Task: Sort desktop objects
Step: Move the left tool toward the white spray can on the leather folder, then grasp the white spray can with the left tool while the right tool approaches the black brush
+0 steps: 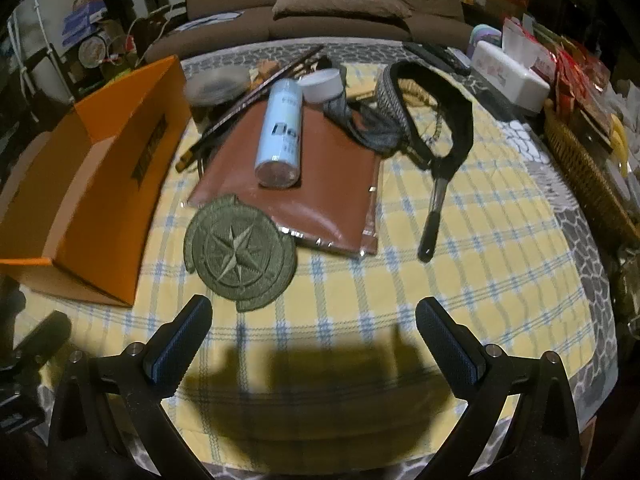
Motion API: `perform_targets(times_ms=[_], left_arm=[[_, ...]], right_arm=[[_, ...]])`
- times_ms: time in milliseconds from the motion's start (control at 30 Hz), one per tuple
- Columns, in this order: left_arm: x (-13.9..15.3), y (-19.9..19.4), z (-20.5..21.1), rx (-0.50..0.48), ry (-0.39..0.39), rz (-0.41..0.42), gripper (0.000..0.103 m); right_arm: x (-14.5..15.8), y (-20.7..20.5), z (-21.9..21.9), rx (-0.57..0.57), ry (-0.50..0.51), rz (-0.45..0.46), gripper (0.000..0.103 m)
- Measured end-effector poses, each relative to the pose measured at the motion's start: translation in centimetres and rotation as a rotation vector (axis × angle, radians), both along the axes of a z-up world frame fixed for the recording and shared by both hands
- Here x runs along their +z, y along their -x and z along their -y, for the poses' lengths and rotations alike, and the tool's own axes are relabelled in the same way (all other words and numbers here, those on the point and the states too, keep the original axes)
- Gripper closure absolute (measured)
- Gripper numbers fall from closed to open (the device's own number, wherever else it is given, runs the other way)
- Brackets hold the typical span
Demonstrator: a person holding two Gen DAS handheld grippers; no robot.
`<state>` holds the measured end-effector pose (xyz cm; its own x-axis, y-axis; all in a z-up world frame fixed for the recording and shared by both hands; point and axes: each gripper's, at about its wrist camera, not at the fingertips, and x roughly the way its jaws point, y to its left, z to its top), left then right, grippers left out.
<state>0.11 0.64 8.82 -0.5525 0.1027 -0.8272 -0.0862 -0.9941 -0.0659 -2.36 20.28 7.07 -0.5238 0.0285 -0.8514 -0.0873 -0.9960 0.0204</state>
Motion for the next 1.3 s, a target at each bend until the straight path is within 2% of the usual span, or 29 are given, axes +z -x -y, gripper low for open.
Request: perform_targets(times_ms=[233,433,667,800,1167,1300], left_arm=[[4.5,1.5,-2.0,-0.08,-0.049,-0.05,0.0],[6.0,4.2,-5.8,-0.137,-0.017,-0.079,0.0],[6.7,7.1,-9.0,-0.163,-0.037,-0.088,0.0],[6.1,8.8,-11.3,-0.187,-0.007,-0.083,0.0],[1.0,13.4,-15.9,-0.218,0.036,-0.008,0.0],[-0.6,15.2,-16.8,-0.224,0.074,0.009,0.008]], right_arm=[[2.6,1.1,-3.4,-0.028,0.011,-0.02,0.0],[4.8,2.4,-7.9,-0.082,-0.01,-0.045,0.0],[5.8,3.7,-11.5,-0.11,-0.034,-0.052,0.0],[5.6,4.4,-12.7,-0.111,-0.026,-0.054,0.0],[3.5,6.7,-13.3,-0.106,0.044,-0.042,0.0],[3.3,7.3,-14.4,-0.118,0.105,-0.066,0.001]])
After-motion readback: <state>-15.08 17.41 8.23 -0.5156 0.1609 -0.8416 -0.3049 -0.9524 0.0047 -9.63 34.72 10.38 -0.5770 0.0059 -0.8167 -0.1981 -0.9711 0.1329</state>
